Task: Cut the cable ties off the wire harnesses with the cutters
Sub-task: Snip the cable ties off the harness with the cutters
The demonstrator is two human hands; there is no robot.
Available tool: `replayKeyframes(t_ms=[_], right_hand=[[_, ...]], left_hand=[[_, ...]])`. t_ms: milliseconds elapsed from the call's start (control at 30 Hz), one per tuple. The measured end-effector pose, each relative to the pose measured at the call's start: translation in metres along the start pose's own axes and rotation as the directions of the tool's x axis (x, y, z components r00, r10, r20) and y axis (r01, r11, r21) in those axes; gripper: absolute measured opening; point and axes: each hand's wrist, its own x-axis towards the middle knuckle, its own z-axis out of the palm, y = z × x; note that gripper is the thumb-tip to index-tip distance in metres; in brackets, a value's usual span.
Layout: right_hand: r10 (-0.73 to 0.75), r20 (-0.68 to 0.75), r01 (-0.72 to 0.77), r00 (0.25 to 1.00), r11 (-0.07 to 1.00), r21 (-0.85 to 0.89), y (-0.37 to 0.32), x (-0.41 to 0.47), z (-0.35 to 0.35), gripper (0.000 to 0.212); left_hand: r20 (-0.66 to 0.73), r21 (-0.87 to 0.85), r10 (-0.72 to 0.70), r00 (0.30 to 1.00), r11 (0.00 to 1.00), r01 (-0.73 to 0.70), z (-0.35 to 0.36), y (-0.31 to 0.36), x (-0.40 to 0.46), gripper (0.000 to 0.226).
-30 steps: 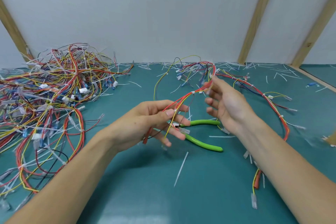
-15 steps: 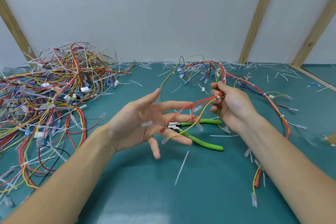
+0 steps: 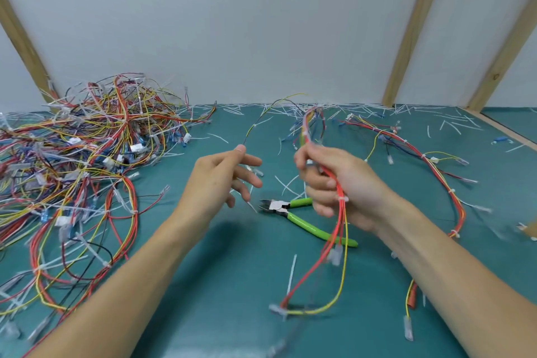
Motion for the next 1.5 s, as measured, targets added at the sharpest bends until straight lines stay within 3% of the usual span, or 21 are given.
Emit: replayKeyframes(t_ms=[67,167,267,367,433,467,533,567,600,667,800,933,1000,1067,1200,1300,1400,1467,1500], right_hand=[[0.066,0.253,-0.045,0.965,0.995,-0.089,0.002,-0.006,0.004,0.030],[0.246,0.522,-0.126,0.817,0.959,-0.255,0.002,-0.014,0.006,0.031],[0.383,0.630,-0.097,0.676,0.893,-0.439,0.002,-0.017,0.008,0.029],[0.435,0.643,0.028,0.630,0.815,-0.579,0.003,-0.017,0.008,0.030],[0.413,0.586,0.036,0.697,0.797,-0.603,0.004,-0.014,0.007,0.040],[0.371,0.516,0.007,0.772,0.806,-0.592,0.004,-0.012,0.006,0.049],[0.228,0.231,-0.086,0.946,0.863,-0.498,0.002,-0.005,0.000,0.062],[0.154,0.042,-0.123,0.987,0.901,-0.415,0.000,-0.001,-0.005,0.066],[0.106,-0.124,-0.141,0.987,0.936,-0.322,-0.001,0.002,-0.011,0.068],[0.091,-0.286,-0.146,0.954,0.973,-0.176,-0.003,0.008,-0.020,0.070],[0.080,-0.310,-0.178,0.947,0.936,-0.303,0.003,0.008,-0.022,0.058],[0.003,-0.287,-0.124,0.958,0.907,-0.402,0.009,0.010,-0.019,0.038],[-0.064,-0.296,-0.042,0.953,0.940,-0.337,0.010,0.011,-0.017,0.024],[-0.143,-0.329,0.048,0.933,0.959,-0.280,0.009,0.011,-0.013,0.018],[-0.317,-0.388,0.226,0.866,0.938,-0.263,0.005,0.010,-0.008,0.022],[-0.327,-0.342,0.307,0.881,0.945,-0.113,0.001,0.008,-0.008,0.022],[-0.314,-0.255,0.303,0.915,0.949,-0.083,-0.001,0.006,-0.005,0.022],[-0.394,-0.227,0.311,0.891,0.892,-0.328,0.003,0.007,-0.001,0.022],[-0.462,-0.195,0.320,0.865,0.807,-0.496,0.006,0.008,0.002,0.022]], left_hand=[[0.029,-0.092,-0.116,0.993,0.989,0.118,-0.001,0.000,0.003,0.044],[0.112,-0.191,-0.205,0.972,0.956,0.224,-0.003,-0.002,0.006,0.047],[0.202,-0.238,-0.244,0.949,0.927,0.289,-0.001,-0.003,0.005,0.047],[0.214,-0.274,-0.278,0.936,0.903,0.331,0.001,-0.005,0.006,0.038],[0.234,-0.282,-0.201,0.951,0.922,0.265,0.001,-0.007,0.007,0.030],[0.243,-0.285,-0.143,0.959,0.935,0.212,0.000,-0.008,0.007,0.027],[0.237,-0.280,-0.043,0.970,0.954,0.110,0.000,-0.007,0.006,0.024],[0.239,-0.269,0.001,0.971,0.961,0.066,0.001,-0.005,0.004,0.024],[0.253,-0.247,0.047,0.966,0.969,0.018,0.003,-0.004,0.003,0.028],[0.326,-0.163,0.143,0.935,0.982,-0.093,0.007,-0.004,-0.003,0.029],[0.491,-0.026,0.168,0.855,0.984,-0.178,0.017,-0.005,-0.013,0.027],[0.467,0.132,0.205,0.860,0.946,-0.297,0.018,-0.007,-0.014,0.028],[0.350,0.174,0.308,0.885,0.907,-0.384,0.021,-0.007,-0.016,0.018],[0.138,0.235,0.464,0.875,0.843,-0.484,0.021,-0.005,-0.018,0.017],[-0.293,0.176,0.610,0.737,0.791,-0.585,0.007,0.005,-0.016,0.035],[-0.414,0.216,0.605,0.680,0.791,-0.572,-0.001,0.009,-0.010,0.019],[-0.310,0.133,0.502,0.807,0.864,-0.486,0.002,0.008,-0.007,0.029],[-0.131,0.058,0.415,0.900,0.910,-0.411,0.009,0.005,-0.008,0.034],[-0.048,0.041,0.384,0.922,0.923,-0.383,0.014,0.004,-0.009,0.035]])
